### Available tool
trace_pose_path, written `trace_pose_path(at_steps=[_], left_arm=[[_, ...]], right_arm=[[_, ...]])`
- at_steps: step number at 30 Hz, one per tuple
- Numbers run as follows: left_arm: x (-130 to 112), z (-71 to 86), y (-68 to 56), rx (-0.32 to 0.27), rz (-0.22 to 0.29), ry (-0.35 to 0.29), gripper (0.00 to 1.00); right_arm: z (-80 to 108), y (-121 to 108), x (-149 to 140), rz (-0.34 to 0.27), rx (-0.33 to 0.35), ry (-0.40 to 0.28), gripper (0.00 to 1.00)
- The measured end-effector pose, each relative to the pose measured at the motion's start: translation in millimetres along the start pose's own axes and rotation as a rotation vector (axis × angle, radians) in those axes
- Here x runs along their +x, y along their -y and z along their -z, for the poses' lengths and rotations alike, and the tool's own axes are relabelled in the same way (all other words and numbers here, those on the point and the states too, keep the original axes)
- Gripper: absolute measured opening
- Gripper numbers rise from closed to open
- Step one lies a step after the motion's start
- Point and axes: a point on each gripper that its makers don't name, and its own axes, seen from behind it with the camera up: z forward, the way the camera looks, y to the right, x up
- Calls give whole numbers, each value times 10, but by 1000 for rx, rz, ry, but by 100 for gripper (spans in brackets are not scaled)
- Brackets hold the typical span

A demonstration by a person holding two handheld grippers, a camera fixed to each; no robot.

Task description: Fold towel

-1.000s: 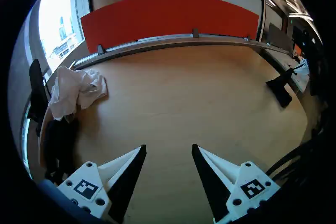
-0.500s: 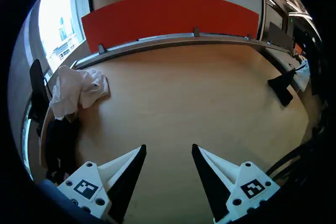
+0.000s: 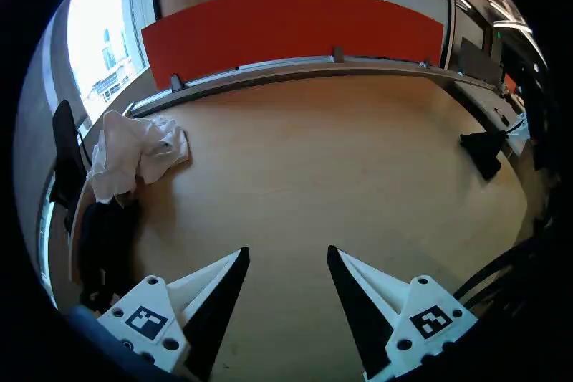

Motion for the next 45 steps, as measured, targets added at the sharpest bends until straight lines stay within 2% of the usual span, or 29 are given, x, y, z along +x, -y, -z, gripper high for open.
trace_pose_path(at_steps=[9,30,45], left_arm=[[13,0,-2,4,-8,-1,79],[-21,24,14,15,-7,6,80],[-8,23,17,20,-12,7,80]], right_arm=[[-123,1,-232,-22,-10,67,4],[-316,89,-494,-90,-13,126,4],[-418,145,-650,-112,-21,155,5]])
